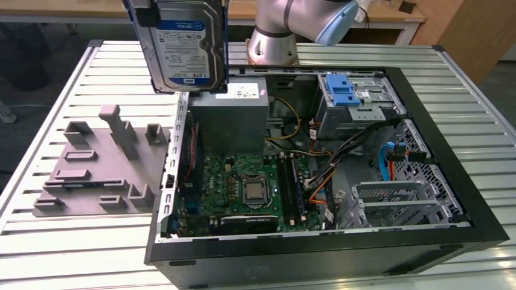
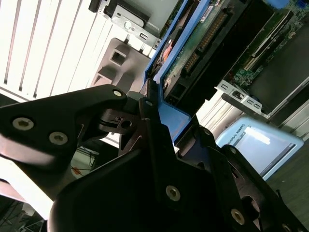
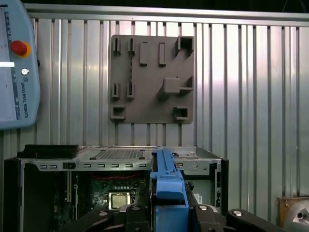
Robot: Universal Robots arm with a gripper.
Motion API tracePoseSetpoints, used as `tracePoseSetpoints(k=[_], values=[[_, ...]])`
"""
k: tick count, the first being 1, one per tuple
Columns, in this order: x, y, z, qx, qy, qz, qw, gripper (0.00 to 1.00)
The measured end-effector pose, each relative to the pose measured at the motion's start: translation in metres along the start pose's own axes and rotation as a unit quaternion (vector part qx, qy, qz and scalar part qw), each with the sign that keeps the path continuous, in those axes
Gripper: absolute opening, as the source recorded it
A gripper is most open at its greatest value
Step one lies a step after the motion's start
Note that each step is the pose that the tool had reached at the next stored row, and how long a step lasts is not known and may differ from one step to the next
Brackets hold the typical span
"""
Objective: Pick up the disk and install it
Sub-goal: 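Pick up the disk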
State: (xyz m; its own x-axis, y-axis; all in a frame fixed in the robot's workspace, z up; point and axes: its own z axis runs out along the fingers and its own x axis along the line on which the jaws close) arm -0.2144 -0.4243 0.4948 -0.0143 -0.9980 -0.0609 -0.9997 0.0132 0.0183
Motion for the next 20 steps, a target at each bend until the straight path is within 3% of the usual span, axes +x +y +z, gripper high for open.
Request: tracePoseSetpoints(k=[7, 15, 20], values=[[-0.0002, -0.005, -0.0001, 0.0, 0.0003, 0.0, 1.0, 0.36], [-0.0004, -0.0232, -0.0004, 0.0, 0.0002, 0.0, 1.0, 0.36], [-0.0006, -0.0418, -0.0007, -0.0001, 0.0002, 0.0, 1.0, 0.36]])
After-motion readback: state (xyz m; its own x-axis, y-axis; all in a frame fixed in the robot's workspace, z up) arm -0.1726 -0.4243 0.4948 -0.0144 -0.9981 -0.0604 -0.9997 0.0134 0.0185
